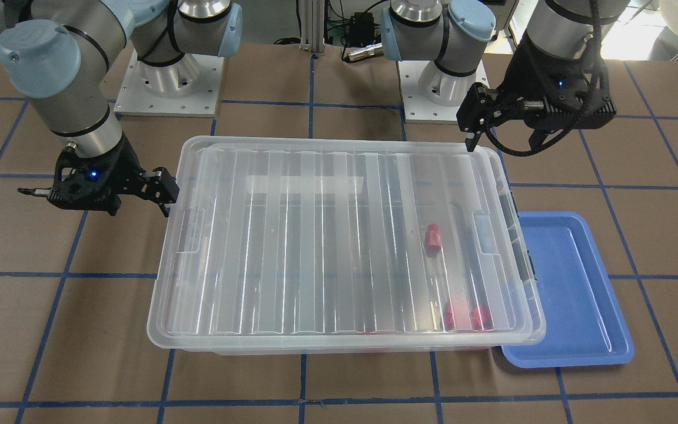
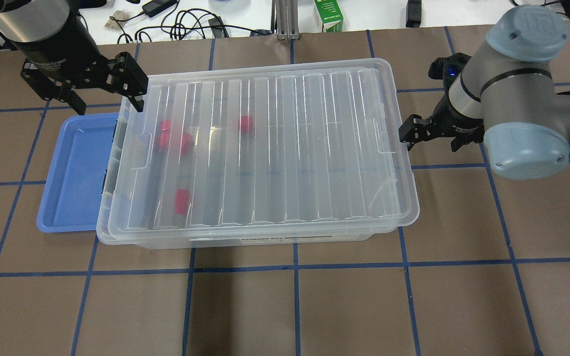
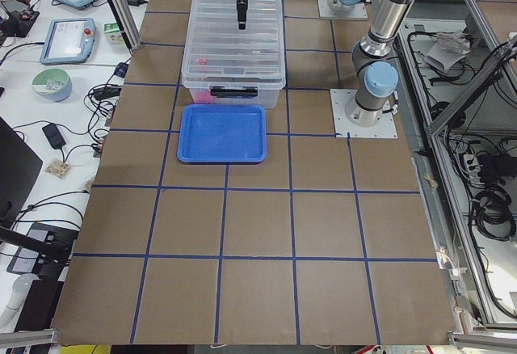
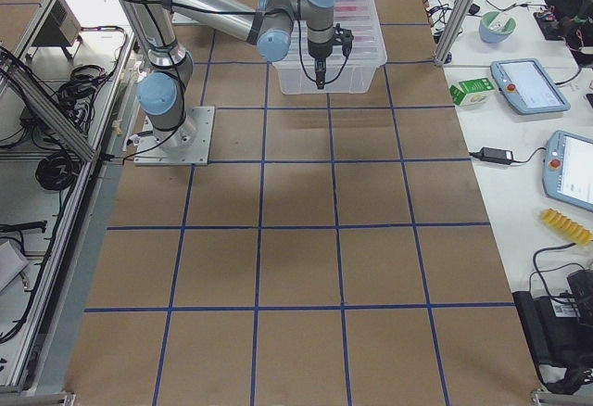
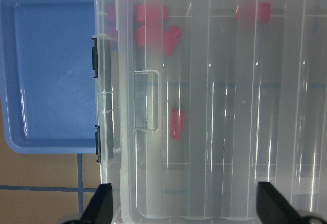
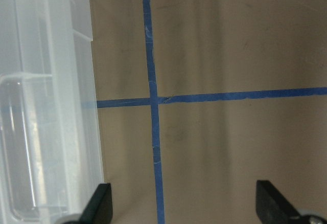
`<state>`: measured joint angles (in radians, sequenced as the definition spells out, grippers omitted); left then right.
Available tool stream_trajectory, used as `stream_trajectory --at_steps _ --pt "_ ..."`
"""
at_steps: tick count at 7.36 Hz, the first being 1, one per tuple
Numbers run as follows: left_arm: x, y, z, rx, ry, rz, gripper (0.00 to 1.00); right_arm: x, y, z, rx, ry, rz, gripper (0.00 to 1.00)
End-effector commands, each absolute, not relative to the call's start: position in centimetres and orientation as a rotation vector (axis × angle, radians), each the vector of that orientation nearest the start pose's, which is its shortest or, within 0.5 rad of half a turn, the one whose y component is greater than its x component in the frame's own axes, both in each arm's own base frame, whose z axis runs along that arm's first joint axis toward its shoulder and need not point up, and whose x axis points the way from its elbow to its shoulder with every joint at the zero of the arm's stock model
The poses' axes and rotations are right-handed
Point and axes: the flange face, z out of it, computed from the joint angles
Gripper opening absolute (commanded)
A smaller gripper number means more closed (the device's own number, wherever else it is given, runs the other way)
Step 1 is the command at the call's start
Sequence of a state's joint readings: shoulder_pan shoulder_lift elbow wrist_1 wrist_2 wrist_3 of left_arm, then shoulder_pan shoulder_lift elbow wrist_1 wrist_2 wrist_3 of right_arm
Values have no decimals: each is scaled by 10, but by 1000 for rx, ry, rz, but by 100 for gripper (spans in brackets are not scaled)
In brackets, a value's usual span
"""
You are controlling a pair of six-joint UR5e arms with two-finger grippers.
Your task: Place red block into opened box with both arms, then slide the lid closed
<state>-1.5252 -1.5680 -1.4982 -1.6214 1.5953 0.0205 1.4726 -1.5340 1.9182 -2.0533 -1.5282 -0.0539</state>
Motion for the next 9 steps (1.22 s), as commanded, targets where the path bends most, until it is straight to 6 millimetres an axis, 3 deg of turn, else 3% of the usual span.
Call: stream_trajectory --at_steps 1,3,4,5,7,8,9 --pt "-106 -497 521 -39 3084 -37 100 88 -504 394 58 3108 -211 100" --pt "-107 -496 522 -34 3079 -40 100 93 -472 477 76 3098 -214 100" --pt "-111 -493 522 -27 3079 -36 100 96 -461 504 135 3092 -210 100" --pt "-112 -492 524 -34 3081 -40 100 107 -457 513 159 3086 -189 100" --pt "-113 -490 524 -32 3084 -31 100 166 -450 516 247 3065 -206 100" --pt "-112 -492 523 -34 3087 -31 100 177 -462 513 232 3070 -189 100" --pt "-109 -495 523 -43 3090 -31 100 177 -469 513 206 3071 -182 100"
